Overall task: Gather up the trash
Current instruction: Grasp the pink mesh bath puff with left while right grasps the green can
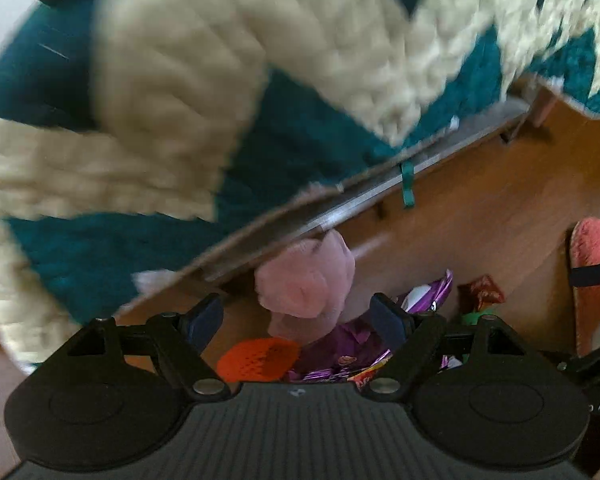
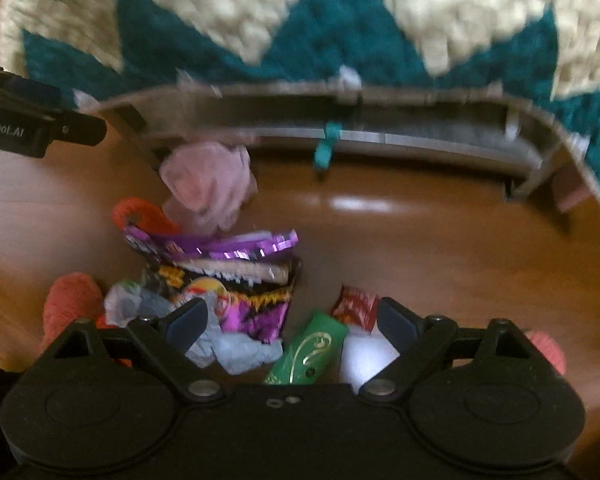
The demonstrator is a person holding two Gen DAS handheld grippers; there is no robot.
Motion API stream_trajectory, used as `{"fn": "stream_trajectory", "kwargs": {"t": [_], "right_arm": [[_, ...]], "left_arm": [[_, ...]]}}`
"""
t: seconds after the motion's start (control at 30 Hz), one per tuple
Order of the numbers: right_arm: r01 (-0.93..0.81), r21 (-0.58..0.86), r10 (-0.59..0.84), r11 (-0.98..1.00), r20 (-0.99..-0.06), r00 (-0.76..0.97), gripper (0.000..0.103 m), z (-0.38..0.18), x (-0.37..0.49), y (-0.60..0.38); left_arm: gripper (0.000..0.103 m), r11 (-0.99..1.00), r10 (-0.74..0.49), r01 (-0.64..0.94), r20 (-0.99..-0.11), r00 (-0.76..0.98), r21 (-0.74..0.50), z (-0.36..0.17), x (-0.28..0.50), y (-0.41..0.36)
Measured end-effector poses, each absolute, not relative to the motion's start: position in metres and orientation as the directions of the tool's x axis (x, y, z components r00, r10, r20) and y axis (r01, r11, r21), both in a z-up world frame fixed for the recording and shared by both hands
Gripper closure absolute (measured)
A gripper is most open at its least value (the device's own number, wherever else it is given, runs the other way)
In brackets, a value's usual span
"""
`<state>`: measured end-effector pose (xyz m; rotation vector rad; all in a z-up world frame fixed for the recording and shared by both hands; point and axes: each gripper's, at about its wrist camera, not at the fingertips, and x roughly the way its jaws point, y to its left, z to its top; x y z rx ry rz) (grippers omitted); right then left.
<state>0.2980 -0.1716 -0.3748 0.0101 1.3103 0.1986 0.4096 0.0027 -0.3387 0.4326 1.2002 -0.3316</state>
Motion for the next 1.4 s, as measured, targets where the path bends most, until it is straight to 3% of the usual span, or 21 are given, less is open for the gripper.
{"fn": "stream_trajectory", "kwargs": {"t": [0.2, 0.53, 0.9, 1.03, 1.17, 1.3, 1.4], "right_arm": [[-0.145, 0.116, 0.138, 0.983, -0.978, 0.153, 0.012, -0.425, 0.300, -0.174], [-0.131, 0.185, 0.193, 0.974, -0.980, 0.053, 0.012, -0.481, 0.300, -0.174], [-0.091, 0.219, 0.220, 0.971, -0.975, -0.003, 0.013, -0.526, 0.295, -0.169], [-0.040, 0.202, 0.201, 0.979, -0.979, -0.014, 0.021, -0.538, 0.295, -0.172], [0.010, 0.184, 0.185, 0.983, -0.982, -0.026, 0.039, -0.545, 0.294, -0.178], [0.031, 0.179, 0.180, 0.983, -0.983, -0.023, 0.048, -0.543, 0.293, -0.183], [0.031, 0.169, 0.170, 0.985, -0.985, -0.016, 0.052, -0.539, 0.290, -0.185]], "left_arm": [[0.023, 0.906, -0.017, 0.414, -0.968, 0.251, 0.092, -0.403, 0.429, -0.003], [0.023, 0.983, 0.003, 0.182, -0.984, 0.178, 0.036, -0.481, 0.457, 0.012], [0.023, 0.982, 0.041, 0.172, -0.982, 0.185, 0.074, -0.528, 0.465, 0.004], [0.024, 0.980, 0.038, 0.183, -0.981, 0.190, 0.073, -0.535, 0.468, -0.001], [0.063, 0.982, 0.039, 0.177, -0.986, 0.162, 0.067, -0.546, 0.472, -0.003], [0.079, 0.979, 0.035, 0.193, -0.986, 0.163, 0.067, -0.546, 0.472, -0.007], [0.086, 0.973, 0.051, 0.212, -0.983, 0.178, 0.089, -0.538, 0.471, -0.007]]}}
